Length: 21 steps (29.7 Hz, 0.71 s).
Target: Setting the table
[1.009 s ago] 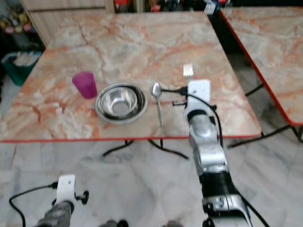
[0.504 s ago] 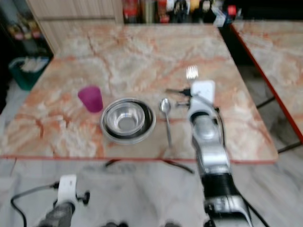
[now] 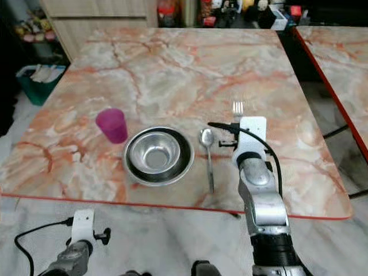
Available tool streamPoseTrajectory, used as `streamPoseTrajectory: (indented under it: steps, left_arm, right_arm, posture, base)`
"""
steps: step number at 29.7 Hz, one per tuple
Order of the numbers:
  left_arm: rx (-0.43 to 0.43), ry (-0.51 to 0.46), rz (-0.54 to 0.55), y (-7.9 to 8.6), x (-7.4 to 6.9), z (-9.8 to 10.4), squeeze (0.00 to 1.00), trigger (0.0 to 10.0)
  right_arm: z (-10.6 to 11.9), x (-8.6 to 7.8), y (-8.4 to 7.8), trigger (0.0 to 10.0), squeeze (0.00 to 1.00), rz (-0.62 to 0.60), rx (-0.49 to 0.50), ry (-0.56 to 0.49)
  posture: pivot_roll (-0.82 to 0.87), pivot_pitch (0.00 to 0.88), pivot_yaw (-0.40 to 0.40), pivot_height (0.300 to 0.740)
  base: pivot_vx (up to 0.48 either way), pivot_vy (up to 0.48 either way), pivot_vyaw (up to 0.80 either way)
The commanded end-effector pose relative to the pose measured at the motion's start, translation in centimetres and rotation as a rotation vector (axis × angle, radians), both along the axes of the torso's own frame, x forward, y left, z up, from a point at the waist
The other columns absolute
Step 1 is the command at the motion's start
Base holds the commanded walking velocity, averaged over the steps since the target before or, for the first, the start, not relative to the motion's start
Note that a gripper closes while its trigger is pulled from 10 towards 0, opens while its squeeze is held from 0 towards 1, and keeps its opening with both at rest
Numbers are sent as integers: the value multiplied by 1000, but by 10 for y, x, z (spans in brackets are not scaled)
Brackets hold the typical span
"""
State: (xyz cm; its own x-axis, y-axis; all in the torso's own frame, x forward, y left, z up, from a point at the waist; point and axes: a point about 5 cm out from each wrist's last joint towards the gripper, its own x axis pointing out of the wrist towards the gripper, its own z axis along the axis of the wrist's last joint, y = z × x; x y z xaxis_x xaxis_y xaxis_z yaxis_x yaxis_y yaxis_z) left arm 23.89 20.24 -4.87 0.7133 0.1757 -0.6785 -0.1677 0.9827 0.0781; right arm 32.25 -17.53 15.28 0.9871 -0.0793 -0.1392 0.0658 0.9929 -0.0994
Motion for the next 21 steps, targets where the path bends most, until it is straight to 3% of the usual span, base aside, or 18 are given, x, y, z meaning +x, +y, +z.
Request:
streamPoseTrajectory:
  steps: [1, 7, 21]
  left_arm:
    - [-3, 34, 13, 2, -8, -6, 0, 10000]
    - [-5, 36, 13, 2, -9, -6, 0, 10000]
    - [-6, 43, 13, 3, -11, -7, 0, 10000]
  right_arm:
    - [0, -2, -2, 10000, 0, -1, 19, 6]
    - [0, 1, 1, 10000, 0, 14, 23, 26]
    - [-17, 9, -19, 10000, 0, 0, 35, 74]
  posture:
    - [-144, 175, 40, 740]
    - [-139, 176, 39, 740]
    - [-134, 176, 39, 740]
  base:
    - [0, 0, 0]
    - [0, 0, 0]
    - [0, 0, 0]
